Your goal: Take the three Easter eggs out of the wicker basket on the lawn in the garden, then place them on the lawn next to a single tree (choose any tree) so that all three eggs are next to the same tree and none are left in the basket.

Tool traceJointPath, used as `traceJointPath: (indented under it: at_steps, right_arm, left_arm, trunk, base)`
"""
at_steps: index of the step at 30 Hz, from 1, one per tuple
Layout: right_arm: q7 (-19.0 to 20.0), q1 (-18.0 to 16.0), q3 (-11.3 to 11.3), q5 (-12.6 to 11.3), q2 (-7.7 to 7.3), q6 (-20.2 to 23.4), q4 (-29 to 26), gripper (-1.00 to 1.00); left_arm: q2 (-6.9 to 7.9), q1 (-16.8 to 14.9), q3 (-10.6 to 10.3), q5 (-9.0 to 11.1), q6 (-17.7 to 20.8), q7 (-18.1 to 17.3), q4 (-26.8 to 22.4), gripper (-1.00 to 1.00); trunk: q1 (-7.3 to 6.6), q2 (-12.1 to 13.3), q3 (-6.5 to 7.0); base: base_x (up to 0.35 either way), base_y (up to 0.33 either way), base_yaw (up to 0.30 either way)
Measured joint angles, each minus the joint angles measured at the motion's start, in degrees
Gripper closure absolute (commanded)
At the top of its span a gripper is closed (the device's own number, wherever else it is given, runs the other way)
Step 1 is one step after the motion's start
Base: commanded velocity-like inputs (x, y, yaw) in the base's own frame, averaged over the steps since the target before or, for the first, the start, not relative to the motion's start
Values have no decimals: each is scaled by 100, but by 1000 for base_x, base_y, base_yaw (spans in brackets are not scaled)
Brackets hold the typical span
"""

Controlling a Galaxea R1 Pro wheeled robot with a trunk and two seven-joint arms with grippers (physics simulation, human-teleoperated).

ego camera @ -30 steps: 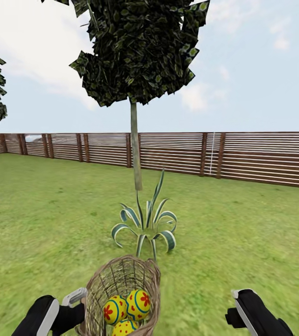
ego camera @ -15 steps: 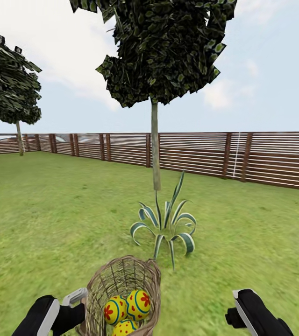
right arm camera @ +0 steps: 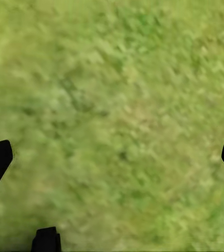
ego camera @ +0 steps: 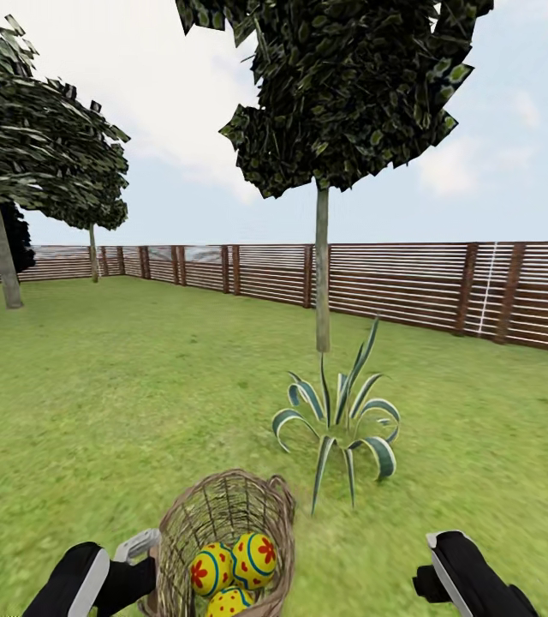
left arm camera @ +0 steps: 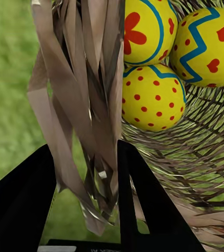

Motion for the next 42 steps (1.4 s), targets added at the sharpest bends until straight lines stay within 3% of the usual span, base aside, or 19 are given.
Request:
traceJointPath:
  at_steps: [33,37,40,42]
  right_arm:
    - [3,1,0,-7,9,-3,10,-100]
    - [10,1,-2,-16,-1,10,7,-100]
    - [15,1,-3,-16,-1,17,11,-100]
    - [19,2,-11,-30,-8,13,100,-100]
  left_arm:
    - [10,-1,19,11,29,-3,164,100]
    - [2,-1,2,-90,8,9,171,100]
    - [-2,-2,0,76,2,11,171,100]
    - [-1,-1,-2,-32,-4,16,177,100]
  trunk:
    - [-1,1,0]
    - [-1,0,0]
    - [-1,0,1]
    - [-1,0,6]
  base:
    - [311,159,291]
    - [329,31,52]
    - [335,-14,-59]
    - [335,-66,-93]
